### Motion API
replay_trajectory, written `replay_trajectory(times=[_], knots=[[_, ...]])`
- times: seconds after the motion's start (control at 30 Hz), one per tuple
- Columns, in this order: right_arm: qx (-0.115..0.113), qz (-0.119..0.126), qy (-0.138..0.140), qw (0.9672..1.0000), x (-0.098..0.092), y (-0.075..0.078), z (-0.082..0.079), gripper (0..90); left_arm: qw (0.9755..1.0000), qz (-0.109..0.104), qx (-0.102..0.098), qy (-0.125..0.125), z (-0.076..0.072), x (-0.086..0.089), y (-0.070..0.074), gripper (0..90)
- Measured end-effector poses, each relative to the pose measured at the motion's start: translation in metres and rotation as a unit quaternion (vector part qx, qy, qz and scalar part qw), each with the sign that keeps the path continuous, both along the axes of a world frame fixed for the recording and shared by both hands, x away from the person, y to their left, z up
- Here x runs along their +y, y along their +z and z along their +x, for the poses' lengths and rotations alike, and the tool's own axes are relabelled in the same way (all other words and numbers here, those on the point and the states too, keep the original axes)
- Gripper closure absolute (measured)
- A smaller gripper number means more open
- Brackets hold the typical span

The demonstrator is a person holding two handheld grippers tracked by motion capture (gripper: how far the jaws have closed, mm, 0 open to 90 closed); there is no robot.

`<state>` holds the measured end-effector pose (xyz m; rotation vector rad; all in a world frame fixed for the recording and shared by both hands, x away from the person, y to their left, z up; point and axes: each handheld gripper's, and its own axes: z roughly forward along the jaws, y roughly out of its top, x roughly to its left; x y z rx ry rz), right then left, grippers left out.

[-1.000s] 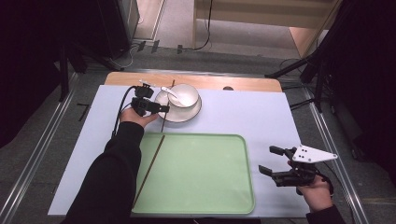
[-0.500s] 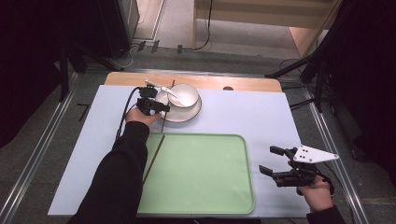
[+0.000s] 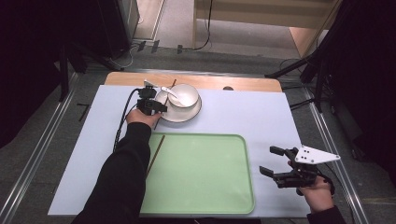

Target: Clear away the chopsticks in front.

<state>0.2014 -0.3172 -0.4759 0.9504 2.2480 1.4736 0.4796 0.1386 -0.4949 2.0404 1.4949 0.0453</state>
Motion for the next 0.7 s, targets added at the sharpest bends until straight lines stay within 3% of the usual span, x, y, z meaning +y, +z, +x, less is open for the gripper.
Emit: replay_trajectory(times=[0.3, 0.4, 0.7], knots=[[0.004, -0.008, -0.004, 1.0, 0.001, -0.001, 0.0, 17.5, 0.9998, -0.014, -0.002, 0.013, 0.0, 0.003, 0.005, 86.1], [0.006, -0.008, -0.008, 0.9999, -0.001, -0.002, -0.001, 17.5, 0.9995, -0.023, -0.004, 0.021, 0.0, 0.011, 0.012, 86.2], [0.008, -0.012, -0.012, 0.9998, -0.001, -0.002, -0.001, 17.6, 0.9991, -0.019, -0.01, 0.037, -0.007, 0.041, 0.033, 86.3]])
